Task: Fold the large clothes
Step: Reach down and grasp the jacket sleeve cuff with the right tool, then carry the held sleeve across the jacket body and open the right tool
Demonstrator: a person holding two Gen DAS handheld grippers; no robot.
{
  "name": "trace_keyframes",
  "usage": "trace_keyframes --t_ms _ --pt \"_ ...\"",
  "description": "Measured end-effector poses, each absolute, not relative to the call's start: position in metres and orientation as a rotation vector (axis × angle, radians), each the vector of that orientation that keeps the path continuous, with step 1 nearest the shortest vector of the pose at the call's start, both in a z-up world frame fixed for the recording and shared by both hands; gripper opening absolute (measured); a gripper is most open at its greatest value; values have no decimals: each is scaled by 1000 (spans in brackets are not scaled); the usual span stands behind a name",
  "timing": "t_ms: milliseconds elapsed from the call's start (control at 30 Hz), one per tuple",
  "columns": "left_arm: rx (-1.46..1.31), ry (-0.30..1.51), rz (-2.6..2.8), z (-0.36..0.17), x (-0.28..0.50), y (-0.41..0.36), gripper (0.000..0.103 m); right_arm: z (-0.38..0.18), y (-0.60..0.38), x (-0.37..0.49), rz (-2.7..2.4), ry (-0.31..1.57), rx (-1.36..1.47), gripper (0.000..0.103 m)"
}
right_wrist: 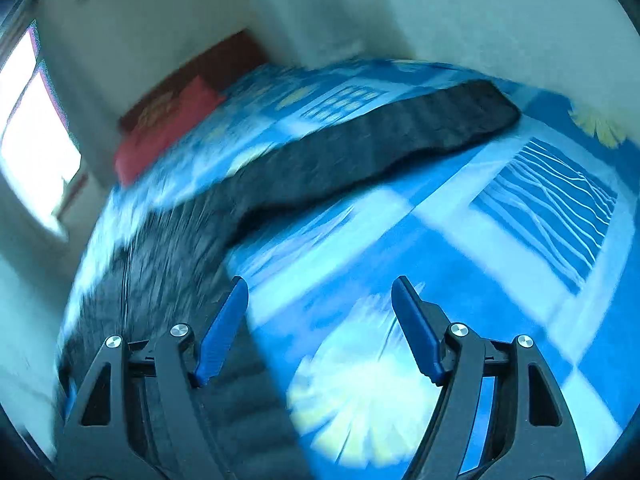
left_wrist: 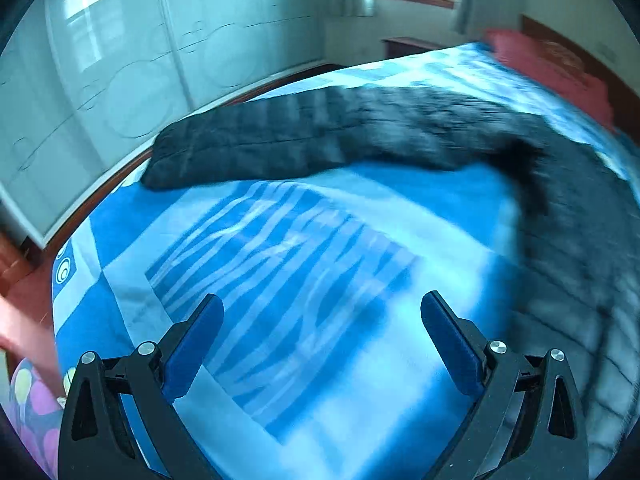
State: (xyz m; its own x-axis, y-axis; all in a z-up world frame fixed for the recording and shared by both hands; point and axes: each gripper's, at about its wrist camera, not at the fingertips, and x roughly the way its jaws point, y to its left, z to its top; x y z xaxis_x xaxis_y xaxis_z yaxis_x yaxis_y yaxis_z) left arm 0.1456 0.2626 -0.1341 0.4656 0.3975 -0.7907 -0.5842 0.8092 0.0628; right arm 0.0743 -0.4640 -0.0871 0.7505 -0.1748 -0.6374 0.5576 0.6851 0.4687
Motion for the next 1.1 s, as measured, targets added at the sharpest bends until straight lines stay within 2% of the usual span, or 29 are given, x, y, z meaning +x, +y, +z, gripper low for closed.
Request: trace_keyframes --t_ms 200,400,833,867,900,933,1000,1100 --pt "-362 922 664 -155 149 301 98 -122 -579 80 -486 435 976 74" --pt "-323 924 699 -156 150 299 99 -157 -641 96 -534 384 1067 74" --pt "-318 923 706 -163 152 295 99 -165 -682 130 -614 278 978 74" --pt "-316 924 708 -163 153 294 99 -165 -683 131 -632 280 966 69" --pt "-314 924 709 -163 153 294 99 -166 -684 134 -647 288 955 55" --pt "-312 925 711 -163 153 293 99 -167 -687 137 -645 301 955 46" --pt "-311 925 712 -164 153 293 99 -167 -690 140 -648 328 949 13" --pt "-308 924 714 -164 153 293 99 -145 -672 143 -635 319 859 7"
